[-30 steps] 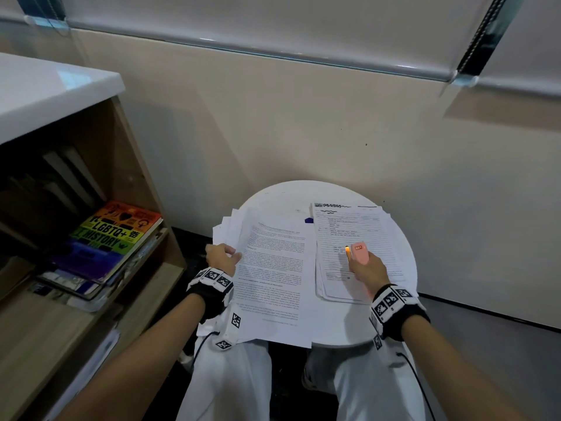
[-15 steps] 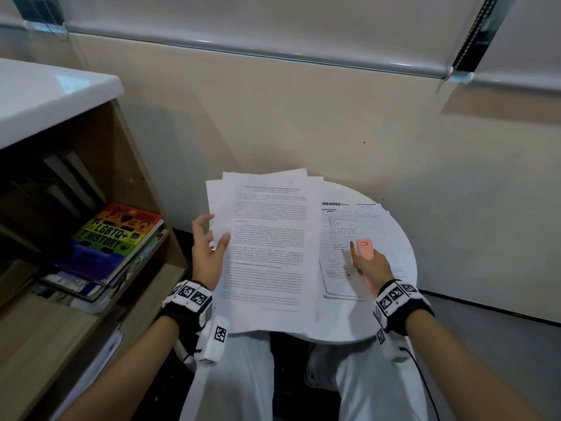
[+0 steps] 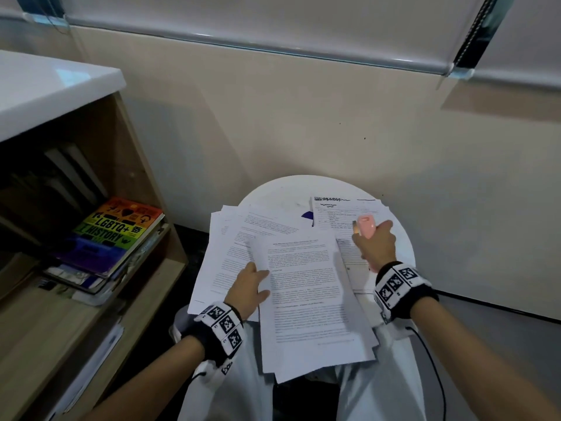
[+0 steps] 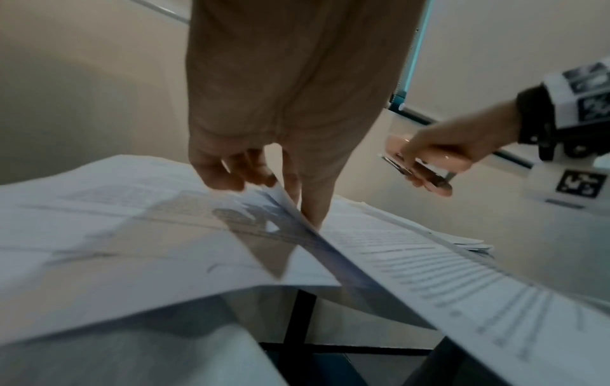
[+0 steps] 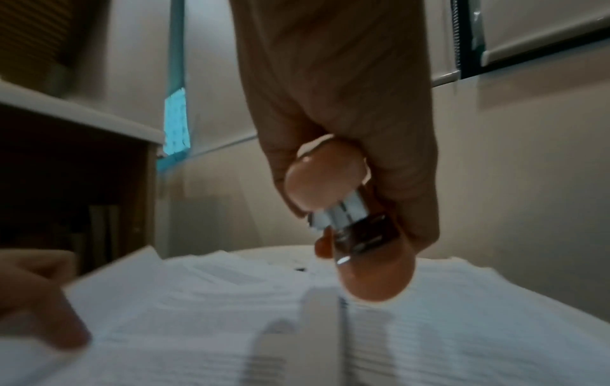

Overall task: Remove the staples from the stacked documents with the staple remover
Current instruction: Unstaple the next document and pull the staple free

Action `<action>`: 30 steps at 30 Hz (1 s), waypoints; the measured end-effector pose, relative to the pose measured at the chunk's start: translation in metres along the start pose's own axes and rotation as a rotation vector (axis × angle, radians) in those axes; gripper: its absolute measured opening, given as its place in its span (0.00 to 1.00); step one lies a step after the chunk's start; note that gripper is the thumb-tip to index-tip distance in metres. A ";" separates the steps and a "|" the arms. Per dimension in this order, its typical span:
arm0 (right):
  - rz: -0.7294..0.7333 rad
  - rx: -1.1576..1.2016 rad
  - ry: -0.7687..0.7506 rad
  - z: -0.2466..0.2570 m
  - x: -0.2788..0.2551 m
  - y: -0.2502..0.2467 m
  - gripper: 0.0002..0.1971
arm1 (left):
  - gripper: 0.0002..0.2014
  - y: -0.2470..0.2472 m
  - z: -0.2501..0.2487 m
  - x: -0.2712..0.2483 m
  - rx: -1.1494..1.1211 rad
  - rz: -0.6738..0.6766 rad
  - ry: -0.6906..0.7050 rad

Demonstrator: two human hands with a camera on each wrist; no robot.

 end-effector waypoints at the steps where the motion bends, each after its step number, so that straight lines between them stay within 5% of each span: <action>1: 0.089 0.023 0.003 0.009 -0.006 0.003 0.28 | 0.22 -0.001 -0.002 0.001 0.116 -0.029 0.029; 5: 0.505 0.002 0.014 0.032 -0.038 0.030 0.20 | 0.23 -0.005 -0.012 0.005 0.446 -0.123 0.108; 7: 0.572 -0.100 -0.078 0.036 -0.055 0.051 0.13 | 0.28 -0.005 -0.011 0.010 0.472 -0.068 0.122; 11: 0.579 -0.272 -0.236 0.035 -0.077 0.089 0.19 | 0.35 -0.006 -0.003 0.026 0.374 0.134 0.106; 17: 0.488 -0.330 -0.342 0.033 -0.088 0.116 0.26 | 0.22 -0.006 0.000 0.036 0.255 -0.001 0.095; 23: 0.445 -0.318 -0.380 0.032 -0.089 0.120 0.25 | 0.43 -0.007 -0.002 0.044 0.354 0.087 0.067; 30: 0.417 -0.339 -0.419 0.035 -0.088 0.132 0.24 | 0.44 -0.004 -0.007 0.049 0.460 0.163 0.080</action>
Point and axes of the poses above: each hand's wrist, its own x-axis towards the middle knuckle, its own y-axis out of the palm, z = x × y, the point moved 1 cm from there along x, towards the middle knuckle, and after that the axes turned 15 degrees about -z, right-handed, at the moved point
